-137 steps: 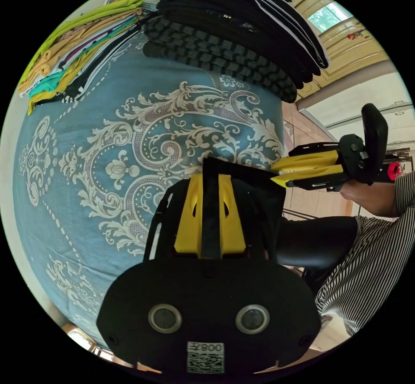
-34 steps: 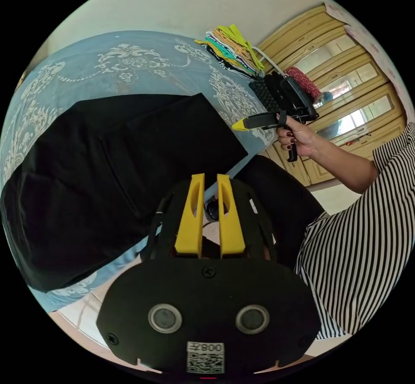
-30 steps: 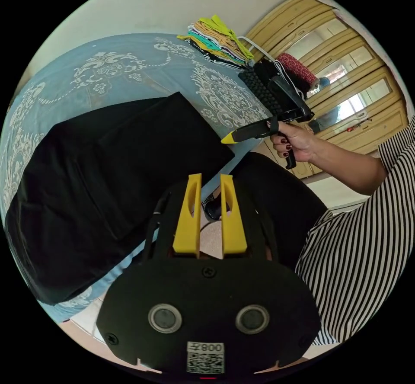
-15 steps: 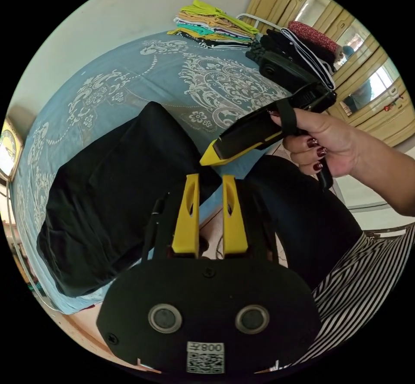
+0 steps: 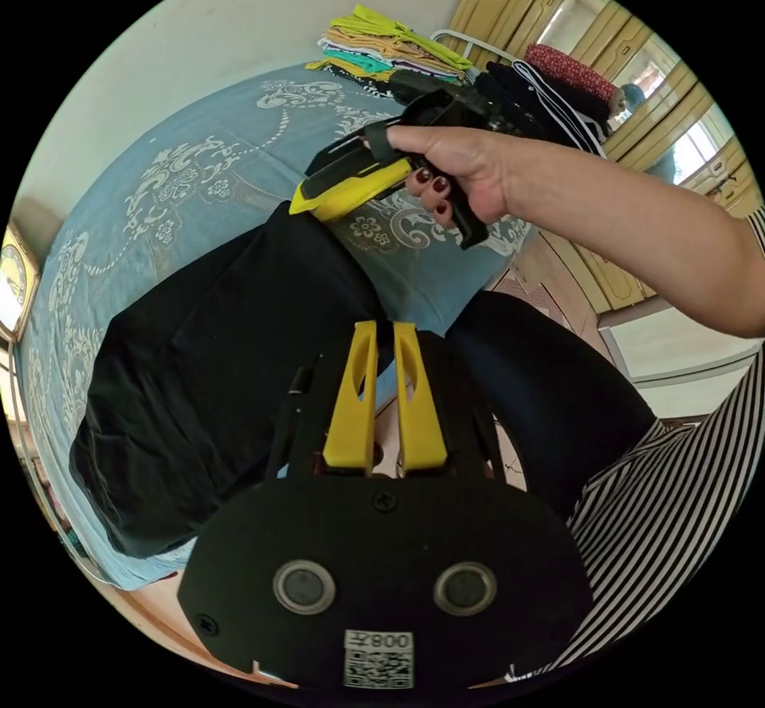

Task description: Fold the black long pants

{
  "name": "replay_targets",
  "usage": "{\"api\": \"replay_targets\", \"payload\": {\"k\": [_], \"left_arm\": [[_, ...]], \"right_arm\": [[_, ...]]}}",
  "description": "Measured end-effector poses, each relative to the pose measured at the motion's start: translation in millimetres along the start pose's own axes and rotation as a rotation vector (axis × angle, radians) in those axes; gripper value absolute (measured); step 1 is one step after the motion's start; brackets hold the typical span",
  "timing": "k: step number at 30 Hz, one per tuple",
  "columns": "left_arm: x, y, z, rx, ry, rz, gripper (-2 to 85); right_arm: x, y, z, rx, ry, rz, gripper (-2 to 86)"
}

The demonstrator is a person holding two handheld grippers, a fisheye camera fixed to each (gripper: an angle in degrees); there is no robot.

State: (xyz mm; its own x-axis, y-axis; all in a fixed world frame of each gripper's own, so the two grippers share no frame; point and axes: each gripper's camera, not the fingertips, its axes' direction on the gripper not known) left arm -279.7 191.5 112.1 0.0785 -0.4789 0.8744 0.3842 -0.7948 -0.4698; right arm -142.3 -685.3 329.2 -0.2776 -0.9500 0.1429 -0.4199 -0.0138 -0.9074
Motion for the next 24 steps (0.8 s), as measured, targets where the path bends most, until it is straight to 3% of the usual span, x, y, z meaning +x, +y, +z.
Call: {"api": "replay_targets", "payload": {"k": [11, 24], "left_arm": [[-10.0, -11.2, -100.0, -0.016, -0.015, 0.071, 3.1], [13.4, -24.0, -229.7, 0.041, 0.167, 0.307, 3.0]], "right_arm": [[9.7, -7.5, -2.1, -0.048, -0.036, -0.006, 2.9], [39.1, 111.6, -146.0, 0.158, -0.028, 0.108, 2.0]]}}
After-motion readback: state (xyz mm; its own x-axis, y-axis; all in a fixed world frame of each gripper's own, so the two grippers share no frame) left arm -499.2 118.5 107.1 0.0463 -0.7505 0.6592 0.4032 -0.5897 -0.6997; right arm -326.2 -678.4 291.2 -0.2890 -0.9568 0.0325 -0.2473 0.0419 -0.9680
